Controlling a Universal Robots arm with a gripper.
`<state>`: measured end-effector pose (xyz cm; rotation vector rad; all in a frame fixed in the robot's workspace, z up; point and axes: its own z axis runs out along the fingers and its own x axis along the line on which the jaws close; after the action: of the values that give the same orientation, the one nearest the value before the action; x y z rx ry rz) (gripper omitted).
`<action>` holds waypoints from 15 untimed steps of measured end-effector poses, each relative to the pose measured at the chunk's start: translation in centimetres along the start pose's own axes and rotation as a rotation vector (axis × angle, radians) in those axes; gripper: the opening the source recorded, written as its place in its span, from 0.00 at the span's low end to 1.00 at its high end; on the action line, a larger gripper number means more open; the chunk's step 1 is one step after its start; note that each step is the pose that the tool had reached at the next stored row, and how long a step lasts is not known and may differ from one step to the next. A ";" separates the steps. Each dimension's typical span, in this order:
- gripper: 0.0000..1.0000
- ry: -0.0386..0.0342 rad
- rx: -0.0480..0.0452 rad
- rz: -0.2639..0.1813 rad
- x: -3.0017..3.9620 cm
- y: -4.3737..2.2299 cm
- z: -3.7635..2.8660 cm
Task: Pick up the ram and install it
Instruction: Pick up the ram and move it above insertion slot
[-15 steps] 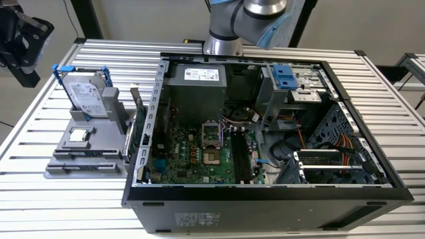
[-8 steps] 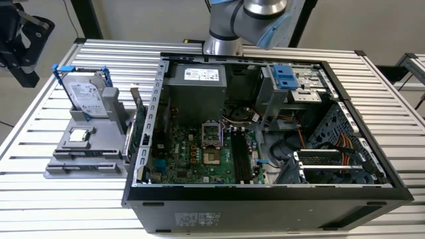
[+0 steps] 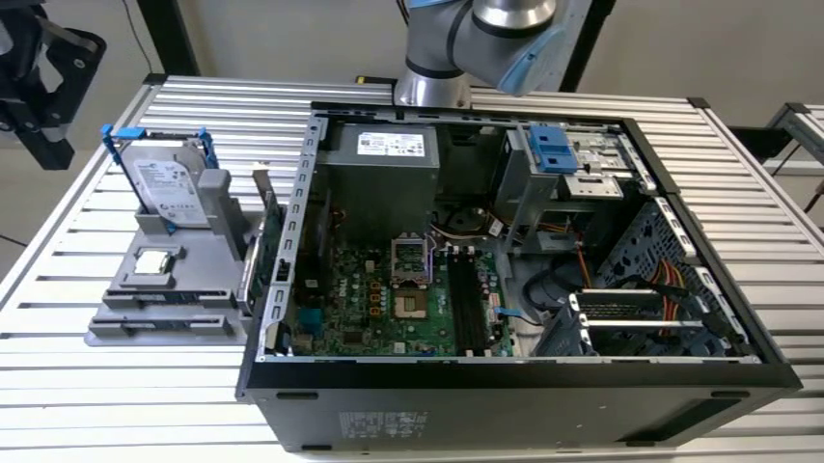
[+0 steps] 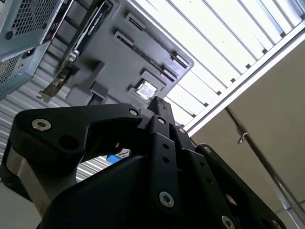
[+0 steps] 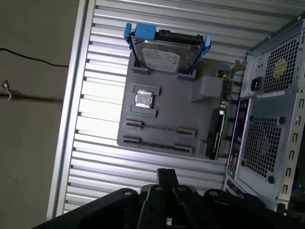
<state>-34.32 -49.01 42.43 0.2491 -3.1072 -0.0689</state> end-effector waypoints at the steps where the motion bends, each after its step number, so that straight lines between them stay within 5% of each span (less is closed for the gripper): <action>1: 0.00 0.0008 0.0003 -0.017 0.00 0.00 0.00; 15: 0.00 0.0120 0.0052 -0.261 0.00 0.00 0.00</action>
<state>-34.32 -49.01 42.43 0.6506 -3.0430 -0.0634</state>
